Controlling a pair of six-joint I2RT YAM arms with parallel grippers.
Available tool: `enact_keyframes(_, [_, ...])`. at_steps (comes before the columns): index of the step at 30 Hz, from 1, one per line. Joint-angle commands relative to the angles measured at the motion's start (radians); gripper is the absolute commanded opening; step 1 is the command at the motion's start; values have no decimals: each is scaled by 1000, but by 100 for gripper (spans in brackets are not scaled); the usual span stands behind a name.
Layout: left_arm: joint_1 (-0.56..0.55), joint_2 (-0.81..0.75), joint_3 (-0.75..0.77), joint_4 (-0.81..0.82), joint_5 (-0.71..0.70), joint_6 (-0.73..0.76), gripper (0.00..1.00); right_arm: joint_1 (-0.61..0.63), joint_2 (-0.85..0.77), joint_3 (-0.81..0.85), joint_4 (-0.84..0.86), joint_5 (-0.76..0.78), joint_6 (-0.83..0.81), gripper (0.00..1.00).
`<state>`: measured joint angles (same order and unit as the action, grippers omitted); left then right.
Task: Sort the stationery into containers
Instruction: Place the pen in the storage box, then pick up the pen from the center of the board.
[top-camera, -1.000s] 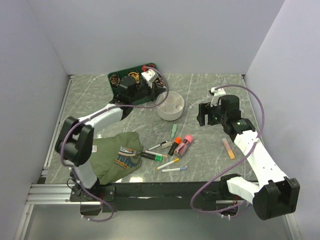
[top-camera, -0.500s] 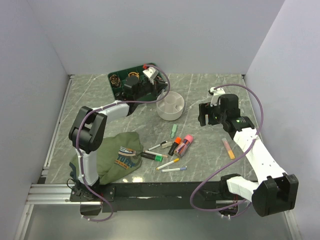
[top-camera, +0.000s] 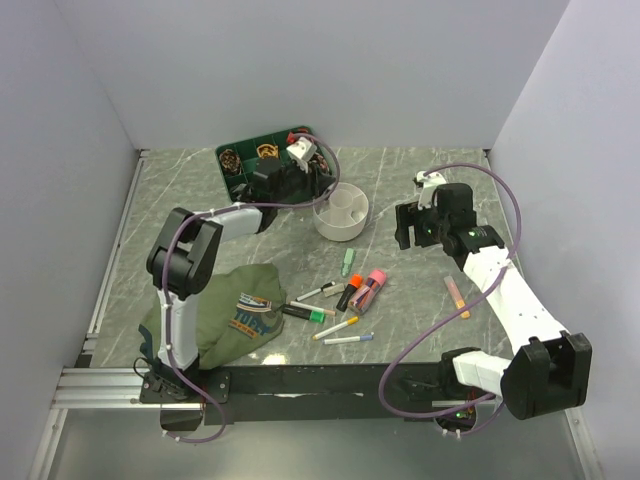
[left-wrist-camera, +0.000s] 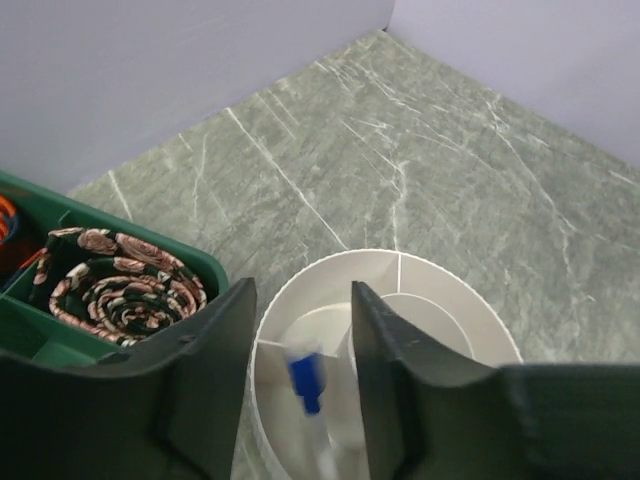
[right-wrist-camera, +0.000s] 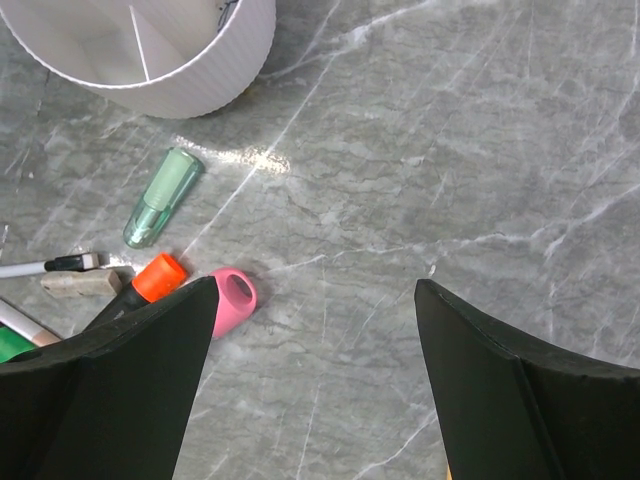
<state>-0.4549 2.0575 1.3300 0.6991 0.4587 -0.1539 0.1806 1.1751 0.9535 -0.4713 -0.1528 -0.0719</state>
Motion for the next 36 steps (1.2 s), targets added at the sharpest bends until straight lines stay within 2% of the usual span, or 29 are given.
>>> enact_keyframes(1, [15,-208,2,-52,-6,-16,53,-6,-20,34,42,-21,7,87])
enact_keyframes(3, [13,-285,-52,-93,3,-6,56,-7,-34,19,46,-33,9,87])
enact_keyframes(6, [5,-457,-138,-252,37,54,57,-6,-60,1,48,-45,4,88])
enact_keyframes(7, [-13,-540,-158,-377,49,127,58,-6,-66,-5,48,-50,-9,88])
enact_keyframes(9, [-34,-608,-215,-554,86,229,59,-4,-86,-22,48,-60,-29,89])
enact_keyframes(10, [-57,-656,-227,-764,141,334,59,-6,-89,-27,51,-67,-46,89])
enact_keyframes(13, [-144,-695,-259,-1039,123,497,60,-4,-100,-47,74,-59,-51,90])
enact_keyframes(14, [-169,-691,-261,-1164,103,519,60,-6,-103,-50,86,-59,-45,90])
enact_keyframes(15, [-186,-688,-267,-1205,89,527,59,-6,-107,-53,92,-63,-40,90])
enact_keyframes(21, [-260,-571,-244,-1325,40,517,50,-6,-137,-61,105,-82,-8,90])
enact_keyframes(27, [-309,-469,-216,-1329,-40,559,44,-7,-176,-90,102,-79,1,90])
enact_keyframes(36, [-329,-307,-135,-1222,-146,482,39,-7,-241,-136,80,-67,6,90])
